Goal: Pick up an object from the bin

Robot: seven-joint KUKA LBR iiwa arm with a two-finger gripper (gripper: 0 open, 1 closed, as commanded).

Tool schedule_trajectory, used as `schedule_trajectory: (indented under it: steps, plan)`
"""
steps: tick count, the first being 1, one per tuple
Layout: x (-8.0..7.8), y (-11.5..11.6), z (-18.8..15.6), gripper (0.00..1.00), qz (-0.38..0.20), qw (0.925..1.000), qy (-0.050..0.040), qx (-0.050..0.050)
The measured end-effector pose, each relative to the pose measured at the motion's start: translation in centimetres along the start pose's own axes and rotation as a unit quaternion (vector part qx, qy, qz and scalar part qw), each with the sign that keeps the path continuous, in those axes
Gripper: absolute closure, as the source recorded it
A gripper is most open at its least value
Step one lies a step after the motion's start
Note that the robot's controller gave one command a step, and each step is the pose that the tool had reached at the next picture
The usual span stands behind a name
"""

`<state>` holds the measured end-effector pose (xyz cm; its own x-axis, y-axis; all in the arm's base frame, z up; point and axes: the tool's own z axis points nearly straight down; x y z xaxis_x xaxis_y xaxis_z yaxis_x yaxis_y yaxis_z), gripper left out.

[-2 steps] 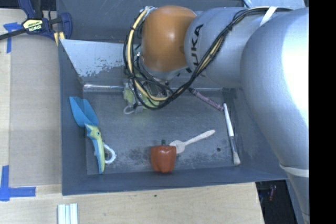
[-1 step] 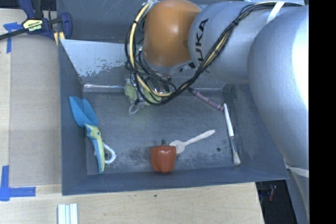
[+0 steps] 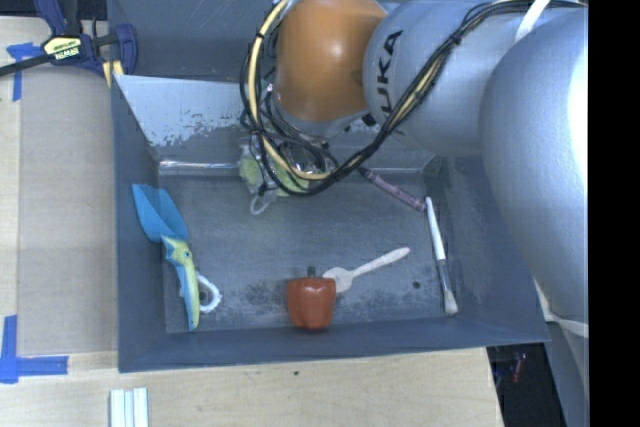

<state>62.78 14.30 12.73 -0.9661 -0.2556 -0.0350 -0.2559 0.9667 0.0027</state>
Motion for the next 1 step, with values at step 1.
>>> schedule_trajectory:
  steps: [1]
  plan:
    - [-0.01, -0.08, -0.74, 1.0, 0.002, 1.0, -0.0002, 0.0]
